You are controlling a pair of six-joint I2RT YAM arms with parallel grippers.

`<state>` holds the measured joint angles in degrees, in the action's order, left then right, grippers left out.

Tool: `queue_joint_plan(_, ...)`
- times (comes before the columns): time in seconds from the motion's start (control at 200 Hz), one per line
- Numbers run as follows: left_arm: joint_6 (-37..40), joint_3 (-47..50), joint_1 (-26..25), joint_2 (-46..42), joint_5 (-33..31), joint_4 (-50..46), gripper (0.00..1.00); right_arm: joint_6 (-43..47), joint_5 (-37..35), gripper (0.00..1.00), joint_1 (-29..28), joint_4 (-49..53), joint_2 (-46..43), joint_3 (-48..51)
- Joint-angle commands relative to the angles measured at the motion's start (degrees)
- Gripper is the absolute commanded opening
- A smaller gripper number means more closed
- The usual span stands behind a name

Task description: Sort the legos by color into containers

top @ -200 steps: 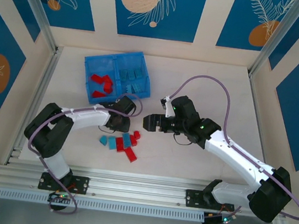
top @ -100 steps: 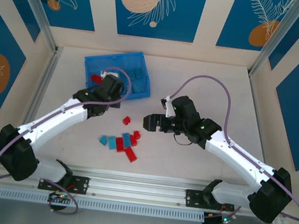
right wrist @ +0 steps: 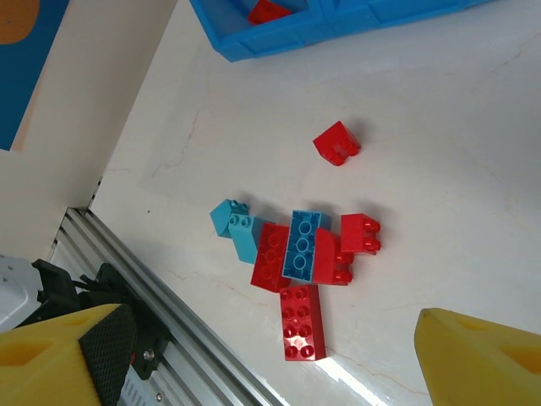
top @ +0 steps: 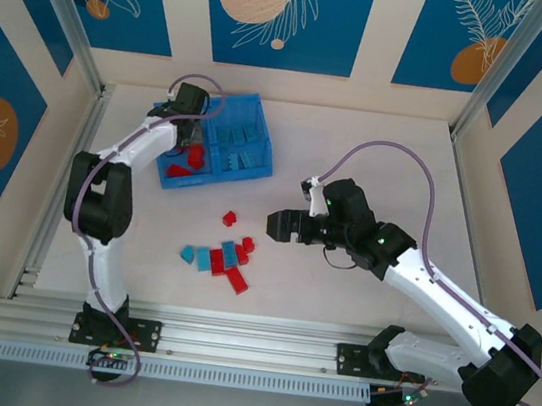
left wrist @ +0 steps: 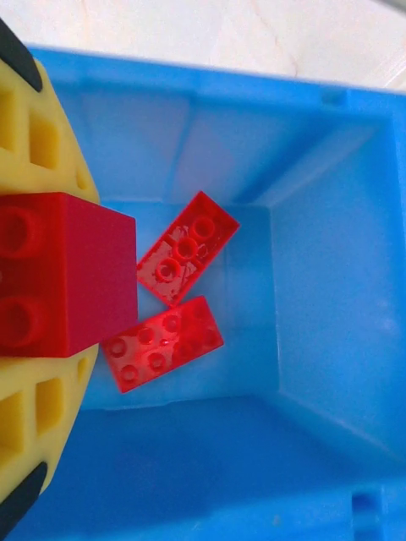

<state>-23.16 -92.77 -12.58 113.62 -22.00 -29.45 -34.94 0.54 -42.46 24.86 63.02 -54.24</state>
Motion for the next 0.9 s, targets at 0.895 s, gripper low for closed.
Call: queue_joint_plan(0.895, 5.3, 29.2, -9.0, -65.3, 2.3, -20.2, 0.44, 4.7, -8.2, 0.72, -22.0, 4.3, 35.5, -24.3)
